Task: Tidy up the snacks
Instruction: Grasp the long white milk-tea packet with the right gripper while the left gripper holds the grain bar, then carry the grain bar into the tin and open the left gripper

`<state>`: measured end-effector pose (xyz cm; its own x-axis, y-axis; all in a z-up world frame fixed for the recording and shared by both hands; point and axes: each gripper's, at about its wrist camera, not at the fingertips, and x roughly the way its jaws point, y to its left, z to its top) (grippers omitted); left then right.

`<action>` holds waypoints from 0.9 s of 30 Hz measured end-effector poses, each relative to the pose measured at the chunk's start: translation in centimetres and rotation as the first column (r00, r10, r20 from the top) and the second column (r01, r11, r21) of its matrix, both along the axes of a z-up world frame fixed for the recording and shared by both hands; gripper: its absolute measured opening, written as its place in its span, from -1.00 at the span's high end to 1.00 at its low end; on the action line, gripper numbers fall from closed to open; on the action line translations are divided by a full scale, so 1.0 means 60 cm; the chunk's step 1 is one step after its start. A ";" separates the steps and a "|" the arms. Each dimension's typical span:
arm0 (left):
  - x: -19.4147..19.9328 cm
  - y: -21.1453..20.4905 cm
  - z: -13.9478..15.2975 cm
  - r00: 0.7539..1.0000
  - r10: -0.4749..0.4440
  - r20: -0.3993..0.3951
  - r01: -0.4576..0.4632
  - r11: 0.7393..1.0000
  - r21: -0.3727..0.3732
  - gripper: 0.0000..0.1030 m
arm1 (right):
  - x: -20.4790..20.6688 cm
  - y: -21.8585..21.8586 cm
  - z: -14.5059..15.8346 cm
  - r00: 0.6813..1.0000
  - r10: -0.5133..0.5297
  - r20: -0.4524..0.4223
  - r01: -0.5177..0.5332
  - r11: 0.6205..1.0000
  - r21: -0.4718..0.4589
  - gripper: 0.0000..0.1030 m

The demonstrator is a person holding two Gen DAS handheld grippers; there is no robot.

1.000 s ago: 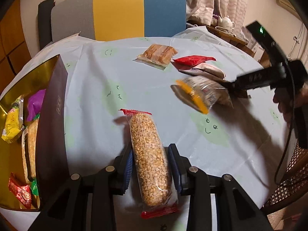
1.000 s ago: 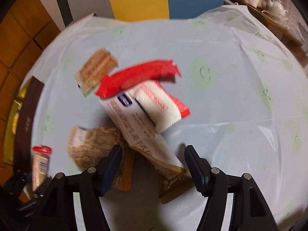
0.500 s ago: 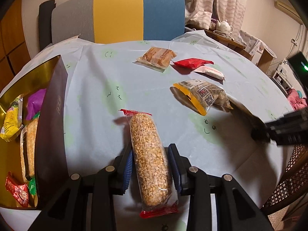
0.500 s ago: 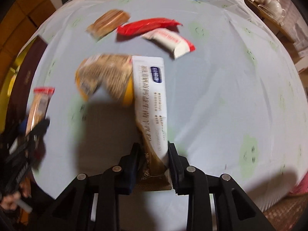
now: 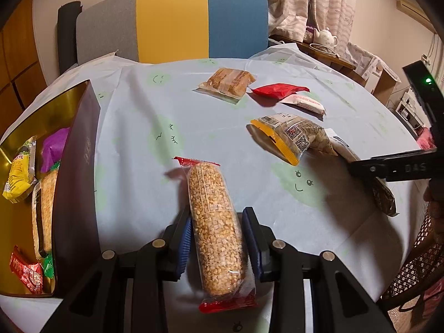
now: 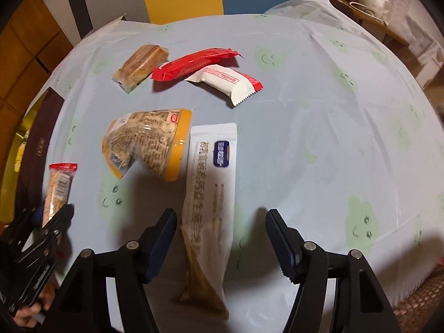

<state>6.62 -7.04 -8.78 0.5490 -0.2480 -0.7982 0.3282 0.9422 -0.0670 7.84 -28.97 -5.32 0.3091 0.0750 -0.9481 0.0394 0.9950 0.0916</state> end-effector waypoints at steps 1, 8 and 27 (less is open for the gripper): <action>0.000 0.000 0.000 1.000 0.000 -0.001 0.000 1.000 0.000 0.30 | 0.003 0.002 -0.006 1.000 0.006 -0.005 -0.006 1.000 -0.009 -0.18; -0.006 -0.001 0.002 1.000 -0.002 0.005 0.002 1.000 0.019 0.36 | -0.024 0.045 -0.010 0.994 0.111 0.004 -0.109 0.983 -0.146 0.36; -0.018 0.017 0.021 0.999 -0.017 -0.036 0.014 0.996 -0.084 0.44 | -0.091 0.039 -0.001 0.990 0.119 0.079 -0.106 0.984 -0.144 0.35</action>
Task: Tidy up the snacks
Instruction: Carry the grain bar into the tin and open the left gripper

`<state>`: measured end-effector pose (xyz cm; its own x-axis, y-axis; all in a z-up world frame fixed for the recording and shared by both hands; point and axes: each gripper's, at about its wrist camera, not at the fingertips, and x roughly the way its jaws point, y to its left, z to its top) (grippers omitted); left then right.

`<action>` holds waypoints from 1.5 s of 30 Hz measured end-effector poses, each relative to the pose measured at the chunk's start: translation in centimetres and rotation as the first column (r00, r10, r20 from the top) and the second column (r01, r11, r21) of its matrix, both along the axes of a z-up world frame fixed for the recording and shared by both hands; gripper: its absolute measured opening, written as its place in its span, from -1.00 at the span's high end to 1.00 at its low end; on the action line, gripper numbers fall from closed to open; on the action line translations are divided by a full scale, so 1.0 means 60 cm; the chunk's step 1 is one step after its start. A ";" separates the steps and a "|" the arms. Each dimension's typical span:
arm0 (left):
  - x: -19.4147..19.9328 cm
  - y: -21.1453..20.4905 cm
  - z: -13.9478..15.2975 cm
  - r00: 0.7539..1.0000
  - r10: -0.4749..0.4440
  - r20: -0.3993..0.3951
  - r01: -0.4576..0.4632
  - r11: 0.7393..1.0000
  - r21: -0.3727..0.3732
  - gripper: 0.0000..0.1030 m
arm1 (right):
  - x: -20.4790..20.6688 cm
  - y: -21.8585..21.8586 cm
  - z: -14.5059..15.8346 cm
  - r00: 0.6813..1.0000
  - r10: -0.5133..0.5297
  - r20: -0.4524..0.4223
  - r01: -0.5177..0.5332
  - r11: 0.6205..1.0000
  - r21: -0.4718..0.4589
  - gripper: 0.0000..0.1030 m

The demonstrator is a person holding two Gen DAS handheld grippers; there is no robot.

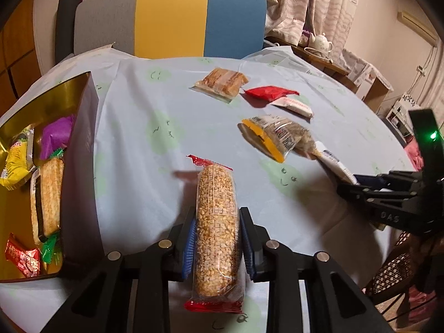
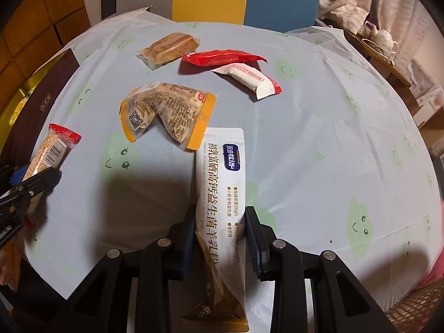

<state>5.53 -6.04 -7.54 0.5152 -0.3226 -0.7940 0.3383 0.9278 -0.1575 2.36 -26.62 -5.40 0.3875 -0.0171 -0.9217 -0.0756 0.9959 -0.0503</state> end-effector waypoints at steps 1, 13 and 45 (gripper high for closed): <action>-0.002 0.001 0.007 1.000 -0.002 0.005 0.002 1.000 -0.012 0.44 | -0.003 -0.001 0.001 1.000 -0.001 0.001 0.001 1.000 0.003 0.35; -0.009 0.075 0.115 0.993 0.082 0.087 -0.070 0.989 -0.134 0.44 | -0.011 -0.004 -0.001 0.999 -0.011 0.038 0.010 1.000 0.017 0.35; 0.060 0.397 0.020 0.732 0.647 -0.212 -0.678 0.721 -0.143 0.36 | -0.011 -0.001 -0.002 0.999 -0.024 0.049 0.024 1.000 0.003 0.35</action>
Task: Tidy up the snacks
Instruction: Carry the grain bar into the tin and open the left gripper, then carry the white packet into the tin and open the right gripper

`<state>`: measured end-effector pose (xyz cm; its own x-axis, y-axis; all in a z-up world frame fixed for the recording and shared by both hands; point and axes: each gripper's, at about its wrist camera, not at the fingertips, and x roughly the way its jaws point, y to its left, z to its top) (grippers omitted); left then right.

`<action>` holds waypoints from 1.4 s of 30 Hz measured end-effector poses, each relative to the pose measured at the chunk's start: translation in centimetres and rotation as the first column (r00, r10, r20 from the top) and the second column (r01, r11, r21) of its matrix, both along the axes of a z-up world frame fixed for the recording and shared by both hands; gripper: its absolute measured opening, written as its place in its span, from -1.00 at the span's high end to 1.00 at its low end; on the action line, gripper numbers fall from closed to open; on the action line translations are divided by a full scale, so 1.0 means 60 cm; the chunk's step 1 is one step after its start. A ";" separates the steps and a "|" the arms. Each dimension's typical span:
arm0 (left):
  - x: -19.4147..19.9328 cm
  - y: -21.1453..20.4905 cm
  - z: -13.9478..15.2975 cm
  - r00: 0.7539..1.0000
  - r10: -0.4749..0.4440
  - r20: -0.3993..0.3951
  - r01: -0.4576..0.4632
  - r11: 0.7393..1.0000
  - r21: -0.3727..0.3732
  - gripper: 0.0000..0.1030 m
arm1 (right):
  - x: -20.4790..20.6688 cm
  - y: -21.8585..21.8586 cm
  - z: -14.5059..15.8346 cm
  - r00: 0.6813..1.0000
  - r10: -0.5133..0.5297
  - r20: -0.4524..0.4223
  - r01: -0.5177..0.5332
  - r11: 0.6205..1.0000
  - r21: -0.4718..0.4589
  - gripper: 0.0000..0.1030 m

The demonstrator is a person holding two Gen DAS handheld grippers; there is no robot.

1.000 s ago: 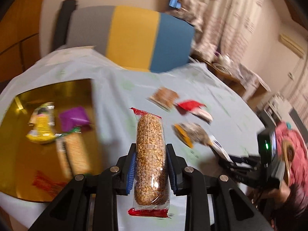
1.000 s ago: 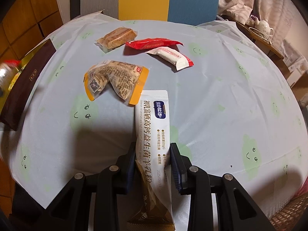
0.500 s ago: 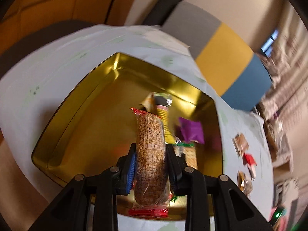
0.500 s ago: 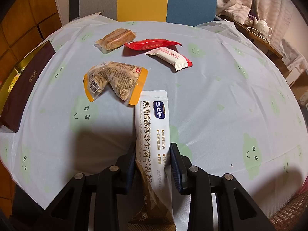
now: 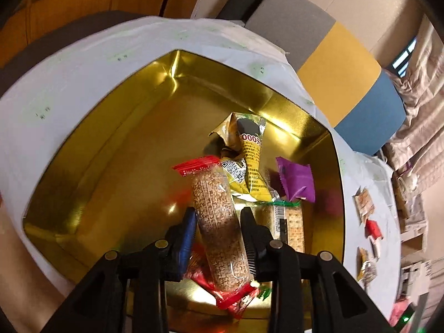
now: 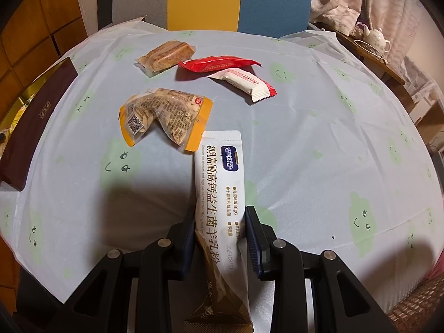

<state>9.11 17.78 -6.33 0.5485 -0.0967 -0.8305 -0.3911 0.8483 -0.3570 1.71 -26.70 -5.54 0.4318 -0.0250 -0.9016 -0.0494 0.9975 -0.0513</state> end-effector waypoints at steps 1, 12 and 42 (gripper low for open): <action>-0.005 0.001 0.004 1.000 0.006 -0.001 -0.006 1.000 0.024 0.36 | 0.000 0.000 0.000 1.000 -0.001 0.001 0.001 1.000 0.000 0.35; -0.064 -0.023 0.039 0.999 -0.036 0.014 0.033 0.983 0.178 0.35 | -0.003 -0.002 0.000 1.000 -0.008 0.008 0.007 1.000 0.014 0.35; -0.104 -0.079 0.083 0.983 -0.159 0.094 0.126 0.949 0.288 0.35 | -0.020 0.072 0.009 0.994 0.076 -0.079 -0.027 0.870 0.492 0.38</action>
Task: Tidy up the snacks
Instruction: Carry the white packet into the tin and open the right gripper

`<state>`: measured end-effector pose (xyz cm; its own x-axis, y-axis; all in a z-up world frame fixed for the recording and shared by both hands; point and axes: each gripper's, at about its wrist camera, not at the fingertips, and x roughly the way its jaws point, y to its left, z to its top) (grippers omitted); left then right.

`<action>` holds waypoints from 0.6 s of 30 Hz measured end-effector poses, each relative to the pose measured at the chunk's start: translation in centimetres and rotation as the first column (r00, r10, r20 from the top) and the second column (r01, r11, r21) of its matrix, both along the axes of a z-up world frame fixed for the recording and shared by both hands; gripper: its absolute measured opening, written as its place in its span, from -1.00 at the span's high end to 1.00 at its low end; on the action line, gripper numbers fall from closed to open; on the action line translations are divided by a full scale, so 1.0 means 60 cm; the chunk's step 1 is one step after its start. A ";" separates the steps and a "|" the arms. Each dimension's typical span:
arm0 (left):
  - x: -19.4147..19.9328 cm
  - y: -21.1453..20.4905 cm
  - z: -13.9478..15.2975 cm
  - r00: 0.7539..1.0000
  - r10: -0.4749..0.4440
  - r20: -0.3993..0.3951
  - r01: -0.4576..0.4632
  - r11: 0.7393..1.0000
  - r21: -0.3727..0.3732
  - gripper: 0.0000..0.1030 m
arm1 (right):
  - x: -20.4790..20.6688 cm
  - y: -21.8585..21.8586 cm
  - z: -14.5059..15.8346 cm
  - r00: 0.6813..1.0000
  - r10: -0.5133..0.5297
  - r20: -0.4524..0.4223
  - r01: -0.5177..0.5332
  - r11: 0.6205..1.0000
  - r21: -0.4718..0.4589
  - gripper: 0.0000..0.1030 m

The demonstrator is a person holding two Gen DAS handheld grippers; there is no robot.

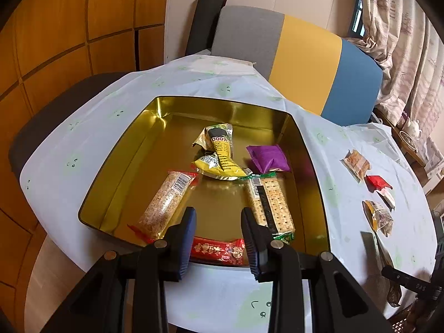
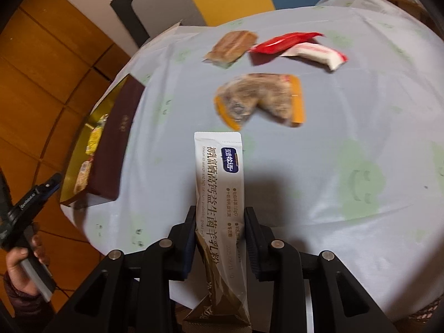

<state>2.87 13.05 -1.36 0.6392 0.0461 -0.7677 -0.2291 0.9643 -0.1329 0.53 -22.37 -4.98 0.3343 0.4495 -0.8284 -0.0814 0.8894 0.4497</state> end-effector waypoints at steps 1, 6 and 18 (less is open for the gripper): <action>-0.001 0.001 0.000 1.000 0.002 0.001 -0.002 1.000 0.002 0.35 | 0.002 0.011 0.004 1.000 0.018 0.004 -0.018 1.000 0.004 0.38; -0.003 0.013 -0.002 1.000 0.018 0.000 -0.018 1.000 0.001 0.35 | 0.029 0.090 0.041 0.986 0.154 0.060 -0.154 0.988 -0.005 0.38; -0.025 0.073 -0.010 0.994 0.106 0.001 -0.106 0.994 -0.011 0.35 | 0.105 0.366 0.108 0.857 0.484 0.178 -0.476 0.875 -0.090 0.38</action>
<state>1.40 17.46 -1.93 0.6321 0.1053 -0.7677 -0.3297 0.9331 -0.1435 6.83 -0.40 1.49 0.2377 0.5616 -0.7925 -0.5827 0.7352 0.3462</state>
